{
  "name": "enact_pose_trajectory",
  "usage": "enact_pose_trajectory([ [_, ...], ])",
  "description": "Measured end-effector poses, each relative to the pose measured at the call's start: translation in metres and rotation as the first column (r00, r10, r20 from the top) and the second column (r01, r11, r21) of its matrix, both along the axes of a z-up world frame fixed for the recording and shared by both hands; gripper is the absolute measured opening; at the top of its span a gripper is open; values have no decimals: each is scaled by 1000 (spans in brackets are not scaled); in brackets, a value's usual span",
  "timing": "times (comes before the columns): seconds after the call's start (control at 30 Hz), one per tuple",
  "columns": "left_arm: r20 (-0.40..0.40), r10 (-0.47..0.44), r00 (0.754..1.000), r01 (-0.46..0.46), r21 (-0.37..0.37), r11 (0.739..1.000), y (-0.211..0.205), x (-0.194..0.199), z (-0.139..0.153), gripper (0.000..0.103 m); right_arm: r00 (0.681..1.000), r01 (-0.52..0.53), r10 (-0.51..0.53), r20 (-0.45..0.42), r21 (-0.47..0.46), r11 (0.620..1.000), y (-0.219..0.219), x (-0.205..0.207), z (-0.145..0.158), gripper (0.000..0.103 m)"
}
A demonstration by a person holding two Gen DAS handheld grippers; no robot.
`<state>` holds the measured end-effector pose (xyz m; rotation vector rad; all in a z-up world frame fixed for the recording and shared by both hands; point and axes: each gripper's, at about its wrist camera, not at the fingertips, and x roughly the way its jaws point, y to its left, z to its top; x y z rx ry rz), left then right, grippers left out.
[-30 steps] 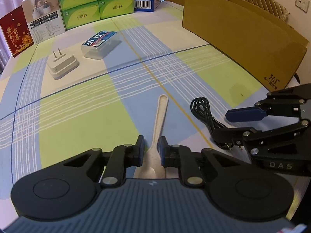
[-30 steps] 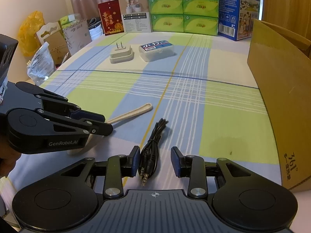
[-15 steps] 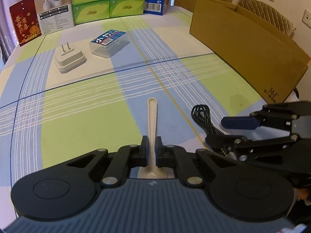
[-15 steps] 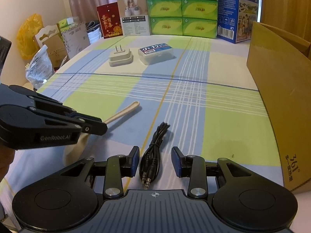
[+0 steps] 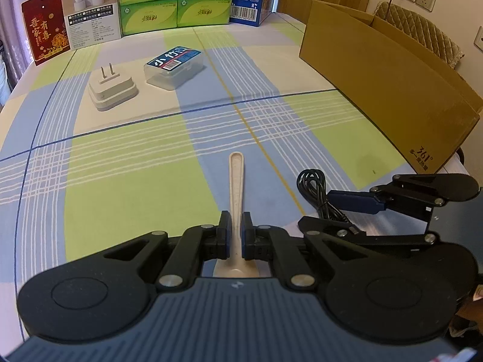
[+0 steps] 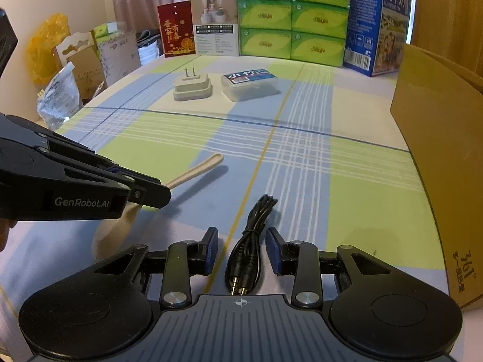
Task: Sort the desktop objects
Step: 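Lift the white spoon with the left tool while the right tool lifts the black cable, then carry the spoon and cable with both tools over the cardboard box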
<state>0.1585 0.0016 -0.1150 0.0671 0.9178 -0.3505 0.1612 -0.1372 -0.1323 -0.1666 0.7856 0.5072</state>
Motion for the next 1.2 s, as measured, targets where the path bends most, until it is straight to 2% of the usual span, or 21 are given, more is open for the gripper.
enact_pose_trajectory([
  [0.03,0,1,1000,-1,0,1000,0,0,1,3,1000,-1,1,4,-7,1000,1,0,0,15],
  [0.3,17,19,1000,-19,-13,1000,-1,-2,10,3,1000,24,-24,6,7,1000,-4,1,6,14],
  [0.73,21,74,997,-73,-44,996,-3,-19,26,3,998,51,-53,27,57,997,-27,-14,47,14],
  [1.2,63,98,993,-91,-100,991,-43,-61,66,3,992,86,-95,80,103,991,-60,-39,99,14],
])
